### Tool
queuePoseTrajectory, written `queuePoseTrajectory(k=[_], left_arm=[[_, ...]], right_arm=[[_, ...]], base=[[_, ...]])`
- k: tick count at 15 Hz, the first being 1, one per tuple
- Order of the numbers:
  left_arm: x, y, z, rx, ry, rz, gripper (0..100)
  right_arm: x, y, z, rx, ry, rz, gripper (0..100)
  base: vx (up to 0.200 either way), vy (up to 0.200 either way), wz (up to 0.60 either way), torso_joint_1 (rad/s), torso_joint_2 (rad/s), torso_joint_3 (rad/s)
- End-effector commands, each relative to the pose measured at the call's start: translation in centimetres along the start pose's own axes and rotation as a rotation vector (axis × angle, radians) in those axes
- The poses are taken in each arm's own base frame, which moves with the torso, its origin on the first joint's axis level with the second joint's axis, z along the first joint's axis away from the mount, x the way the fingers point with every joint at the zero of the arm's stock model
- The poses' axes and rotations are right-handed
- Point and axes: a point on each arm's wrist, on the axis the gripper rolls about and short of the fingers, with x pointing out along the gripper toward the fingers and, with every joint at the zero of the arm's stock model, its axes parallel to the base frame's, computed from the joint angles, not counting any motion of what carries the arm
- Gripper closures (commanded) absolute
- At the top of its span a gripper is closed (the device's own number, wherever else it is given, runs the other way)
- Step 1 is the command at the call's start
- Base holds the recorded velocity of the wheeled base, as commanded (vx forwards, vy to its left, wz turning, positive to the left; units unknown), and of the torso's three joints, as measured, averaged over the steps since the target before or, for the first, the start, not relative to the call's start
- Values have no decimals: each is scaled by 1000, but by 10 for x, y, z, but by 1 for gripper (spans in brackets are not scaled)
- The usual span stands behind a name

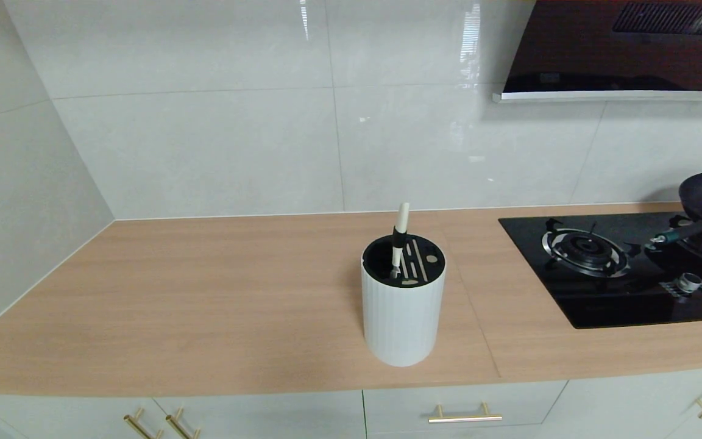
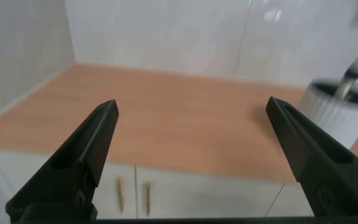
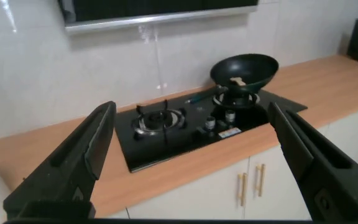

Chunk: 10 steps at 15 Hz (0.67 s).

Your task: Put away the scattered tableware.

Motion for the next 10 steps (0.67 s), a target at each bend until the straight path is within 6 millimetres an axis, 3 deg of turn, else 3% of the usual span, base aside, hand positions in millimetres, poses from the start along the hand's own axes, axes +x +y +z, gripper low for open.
queuePoseTrajectory(k=[1,4,6,10], left_arm=[[11,1,-42,59,60,12,0],[10,0,-47,106,108,-67,0],[10,0,-47,109,110,-82,0],[10,0,-47,77,111,-79,0]], right_arm=[[6,4,-40,-20,58,-2,0],[7,6,-49,-4,84,92,0],[5,6,-62,-42,201,126,0],[4,10,-64,23,235,288,0]], base=[[0,0,0,0,0,0],[0,0,0,0,0,0],[0,0,0,0,0,0],[0,0,0,0,0,0]])
